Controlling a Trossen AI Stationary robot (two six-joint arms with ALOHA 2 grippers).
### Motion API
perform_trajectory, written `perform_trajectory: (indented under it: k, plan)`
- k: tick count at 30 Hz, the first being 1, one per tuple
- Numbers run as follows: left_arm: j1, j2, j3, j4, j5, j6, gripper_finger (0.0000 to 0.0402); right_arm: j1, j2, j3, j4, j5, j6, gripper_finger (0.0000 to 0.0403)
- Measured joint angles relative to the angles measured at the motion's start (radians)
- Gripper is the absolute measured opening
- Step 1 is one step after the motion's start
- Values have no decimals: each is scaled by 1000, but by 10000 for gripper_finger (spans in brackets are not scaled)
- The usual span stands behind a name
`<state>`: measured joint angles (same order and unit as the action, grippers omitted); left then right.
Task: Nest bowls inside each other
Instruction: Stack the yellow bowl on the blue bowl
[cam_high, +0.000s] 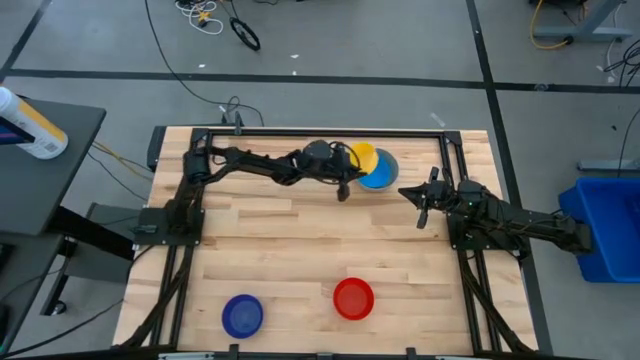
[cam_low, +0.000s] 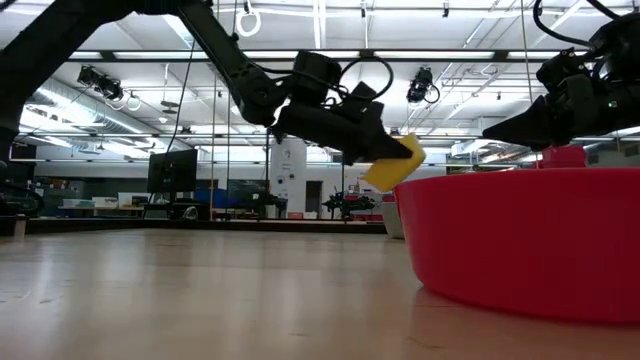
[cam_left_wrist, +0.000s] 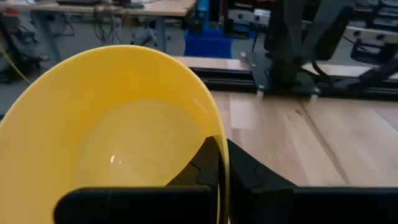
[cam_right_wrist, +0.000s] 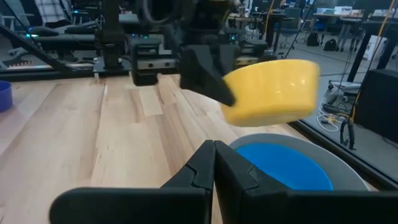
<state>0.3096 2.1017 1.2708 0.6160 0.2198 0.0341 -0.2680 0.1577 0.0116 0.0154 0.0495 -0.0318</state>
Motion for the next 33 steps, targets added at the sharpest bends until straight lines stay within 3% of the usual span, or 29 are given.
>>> perform_trajectory:
  k: [9,18,29,33]
  plan:
    - [-1,-5,51,51,97,6,6,0,0,0,0,2,-1,13]
    - [5,139,121,131,151,-71,6,0,0,0,0,-1,8,13]
    - [10,160,281,-238,114,54,6,0,0,0,0,0,10,13]
    - [12,159,296,-295,99,98,6,0,0,0,0,0,10,13]
